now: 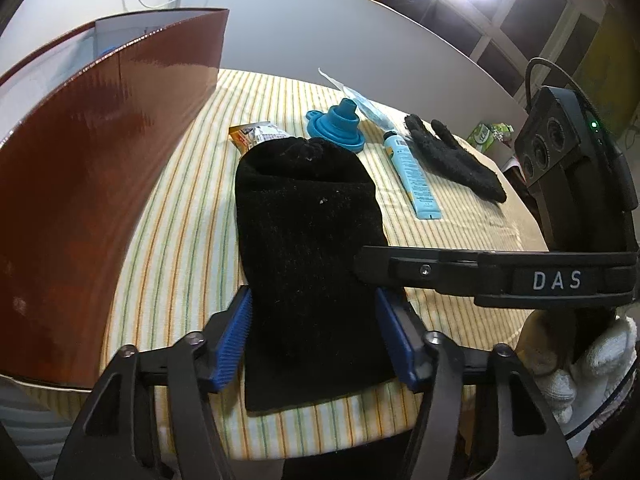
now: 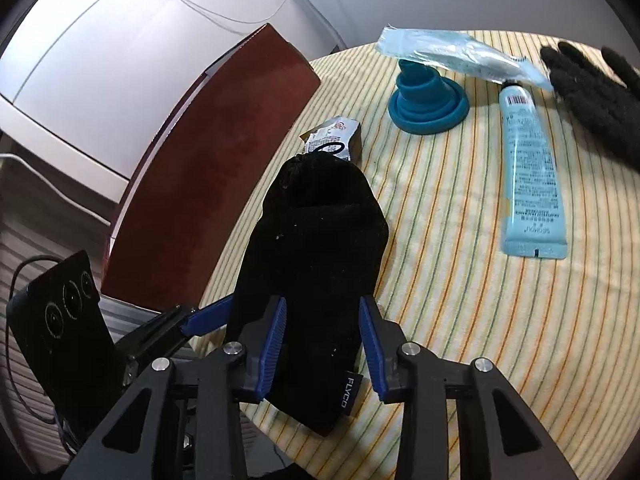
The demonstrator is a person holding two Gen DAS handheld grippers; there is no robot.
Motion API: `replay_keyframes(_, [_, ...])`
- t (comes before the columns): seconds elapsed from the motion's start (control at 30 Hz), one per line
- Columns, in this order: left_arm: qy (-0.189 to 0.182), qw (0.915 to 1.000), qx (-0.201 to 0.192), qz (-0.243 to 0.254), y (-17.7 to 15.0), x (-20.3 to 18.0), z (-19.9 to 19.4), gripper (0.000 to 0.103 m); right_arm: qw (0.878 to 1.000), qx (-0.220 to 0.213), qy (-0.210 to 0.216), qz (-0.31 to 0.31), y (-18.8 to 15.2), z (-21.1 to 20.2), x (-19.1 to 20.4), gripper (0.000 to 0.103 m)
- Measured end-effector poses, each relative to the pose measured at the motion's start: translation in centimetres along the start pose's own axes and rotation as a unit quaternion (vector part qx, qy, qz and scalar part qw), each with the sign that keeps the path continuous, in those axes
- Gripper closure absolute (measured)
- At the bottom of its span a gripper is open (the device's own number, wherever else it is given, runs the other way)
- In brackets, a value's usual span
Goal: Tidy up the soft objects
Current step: 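Lift the black pouch with the right tool and carry it over the shoebox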
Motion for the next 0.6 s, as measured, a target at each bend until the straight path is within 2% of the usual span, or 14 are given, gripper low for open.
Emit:
replay_keyframes(0.1, [-0.003, 1.0000, -0.005, -0.004, 0.1, 0.0, -0.3, 0.053, 1.000, -0.001, 0.006, 0.003, -0.3, -0.6, -0.2, 0.075])
replay_keyframes(0.4, [-0.008, 0.9999, -0.013, 0.006, 0.3, -1.4, -1.0, 0.056, 1.000, -0.012, 0.018, 0.010, -1.5, -2.6, -1.1, 0.076])
replay_keyframes(0.6, [-0.011, 0.9990, -0.039, 0.021, 1.7, -2.6, -2.9, 0.057, 0.999, -0.039, 0.018, -0.010, -1.5, -5.5, -0.2, 0.077])
Point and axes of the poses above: each gripper's, at about its wrist camera, not at the fingertips, and z roughly the way its jaws point, x to its left, y to its top, the point moved 10 cm from there along z, roughly the way its jaws point, and after that the axes turned 15 degrees about z, right-handed, at the moved point
